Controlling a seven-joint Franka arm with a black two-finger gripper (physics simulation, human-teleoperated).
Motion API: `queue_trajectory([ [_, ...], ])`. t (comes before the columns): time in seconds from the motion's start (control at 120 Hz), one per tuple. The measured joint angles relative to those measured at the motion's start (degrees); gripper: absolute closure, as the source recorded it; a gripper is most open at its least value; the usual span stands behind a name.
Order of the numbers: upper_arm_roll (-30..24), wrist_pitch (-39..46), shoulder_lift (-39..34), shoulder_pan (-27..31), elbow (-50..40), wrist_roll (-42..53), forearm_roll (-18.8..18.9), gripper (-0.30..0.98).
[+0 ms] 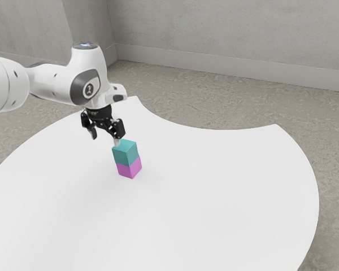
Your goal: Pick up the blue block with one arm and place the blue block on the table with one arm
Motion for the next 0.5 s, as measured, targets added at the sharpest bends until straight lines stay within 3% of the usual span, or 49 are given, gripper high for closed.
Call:
queue_trajectory([
  [0.5,-0.79,4.62,9.45,-0.58,5.88,0.92,-3.16,0.0],
])
